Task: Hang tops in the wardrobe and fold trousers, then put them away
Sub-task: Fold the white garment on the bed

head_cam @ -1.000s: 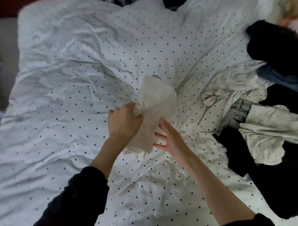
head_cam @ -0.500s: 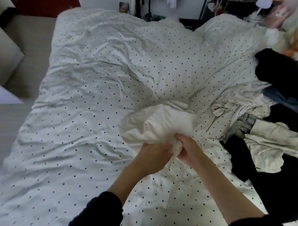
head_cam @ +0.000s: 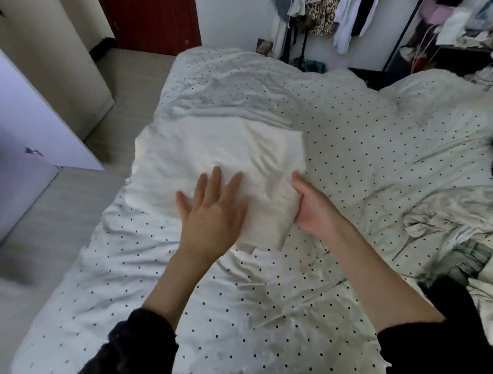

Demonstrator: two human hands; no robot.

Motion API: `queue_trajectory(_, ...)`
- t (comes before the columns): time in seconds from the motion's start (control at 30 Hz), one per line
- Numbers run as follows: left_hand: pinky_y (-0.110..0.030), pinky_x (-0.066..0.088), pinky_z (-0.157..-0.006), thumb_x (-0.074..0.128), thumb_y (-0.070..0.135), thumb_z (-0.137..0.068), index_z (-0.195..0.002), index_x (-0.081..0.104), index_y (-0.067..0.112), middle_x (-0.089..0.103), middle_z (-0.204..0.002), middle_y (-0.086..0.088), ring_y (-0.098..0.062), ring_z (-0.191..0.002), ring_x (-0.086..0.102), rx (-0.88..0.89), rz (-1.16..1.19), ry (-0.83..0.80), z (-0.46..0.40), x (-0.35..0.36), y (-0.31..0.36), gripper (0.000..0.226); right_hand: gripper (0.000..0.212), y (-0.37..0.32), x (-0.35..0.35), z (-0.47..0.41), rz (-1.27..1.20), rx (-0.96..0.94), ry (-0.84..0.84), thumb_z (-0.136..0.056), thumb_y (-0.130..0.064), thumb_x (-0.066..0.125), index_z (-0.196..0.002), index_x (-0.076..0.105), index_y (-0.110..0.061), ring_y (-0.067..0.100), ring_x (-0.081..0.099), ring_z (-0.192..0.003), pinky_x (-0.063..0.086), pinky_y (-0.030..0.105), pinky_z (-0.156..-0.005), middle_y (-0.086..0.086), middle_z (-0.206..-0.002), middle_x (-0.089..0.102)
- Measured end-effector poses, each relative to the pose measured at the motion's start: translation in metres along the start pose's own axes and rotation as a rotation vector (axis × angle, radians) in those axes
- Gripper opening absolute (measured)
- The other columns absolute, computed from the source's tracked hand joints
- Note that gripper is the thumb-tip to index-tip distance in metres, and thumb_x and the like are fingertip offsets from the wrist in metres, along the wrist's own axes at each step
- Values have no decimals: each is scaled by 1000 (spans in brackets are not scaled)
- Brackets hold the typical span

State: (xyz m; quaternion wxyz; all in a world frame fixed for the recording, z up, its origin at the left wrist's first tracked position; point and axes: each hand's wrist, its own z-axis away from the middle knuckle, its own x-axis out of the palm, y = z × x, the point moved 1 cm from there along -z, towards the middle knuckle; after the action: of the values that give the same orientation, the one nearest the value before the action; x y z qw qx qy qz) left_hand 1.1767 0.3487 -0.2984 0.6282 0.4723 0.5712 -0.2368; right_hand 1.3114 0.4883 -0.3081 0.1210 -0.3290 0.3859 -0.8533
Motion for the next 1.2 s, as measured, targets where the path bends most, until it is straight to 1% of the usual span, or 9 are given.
queue_trajectory(0.1,-58,6,-113,30,47,-99,-150,8,36,-6,-159,3,-20,-146,-4,-146,90,-484,12,53,-31,56,55,32,-6,-17,420,94,256,-98,-36,47,-147,25,-23,22,44,-129,36,41,-107,5,-149,37)
queue_trajectory(0.17,-59,5,-114,30,44,-100,-150,8,33,-8,-159,2,-23,-146,-6,-222,149,-662,28,86,-60,56,63,59,2,-26,658,100,304,-97,-38,46,-150,15,-25,21,34,-136,33,38,-105,1,-154,26)
queue_trajectory(0.27,-56,9,-115,34,38,-101,-149,18,30,1,-159,2,-22,-146,0,-304,221,-587,45,111,-99,52,58,92,20,-38,1104,-94,126,-100,-33,41,-151,16,-22,17,18,-144,20,33,-113,0,-157,18)
queue_trajectory(0.4,-46,23,-114,43,28,-99,-147,28,18,19,-156,-9,-25,-145,14,-446,275,-305,47,112,-159,51,58,129,53,-74,1595,-182,-78,-100,-38,36,-151,9,-31,20,-9,-146,3,50,-117,-2,-160,-2)
queue_trajectory(0.53,-45,23,-114,48,28,-97,-149,21,13,17,-156,-14,-28,-144,14,-574,366,-204,37,114,-206,61,57,148,66,-110,1953,-291,-112,-99,-44,32,-150,8,-34,22,-18,-144,0,59,-113,-2,-159,-13)
queue_trajectory(0.77,-51,0,-114,35,60,-92,-147,-8,41,-15,-158,-6,-21,-146,-10,-444,361,-394,2,165,-199,72,59,163,31,-143,2075,-244,-128,-97,-53,25,-149,1,-39,22,-18,-144,5,60,-113,-6,-157,-19)
queue_trajectory(0.97,-56,14,-113,53,78,-68,-143,-21,42,-24,-155,-6,-25,-145,-13,-457,397,-343,-29,168,-191,110,91,128,13,-151,2148,-368,-112,-79,-71,46,-150,2,-35,17,-31,-138,-1,59,-113,-8,-151,-27)
queue_trajectory(1.1,-41,15,-117,76,64,-60,-148,-17,19,-2,-158,-8,-27,-145,3,-601,671,-353,-60,168,-185,135,115,100,12,-184,2159,-206,-28,-63,-84,50,-147,-15,-38,20,-32,-139,2,61,-112,-6,-150,-37)
queue_trajectory(1.2,-39,27,-114,87,47,-58,-150,-7,16,23,-154,-5,-22,-140,27,-747,1005,-287,-76,163,-180,135,119,106,13,-193,2021,-100,15,-63,-80,56,-147,-15,-36,25,-27,-141,2,60,-113,-1,-152,-33)
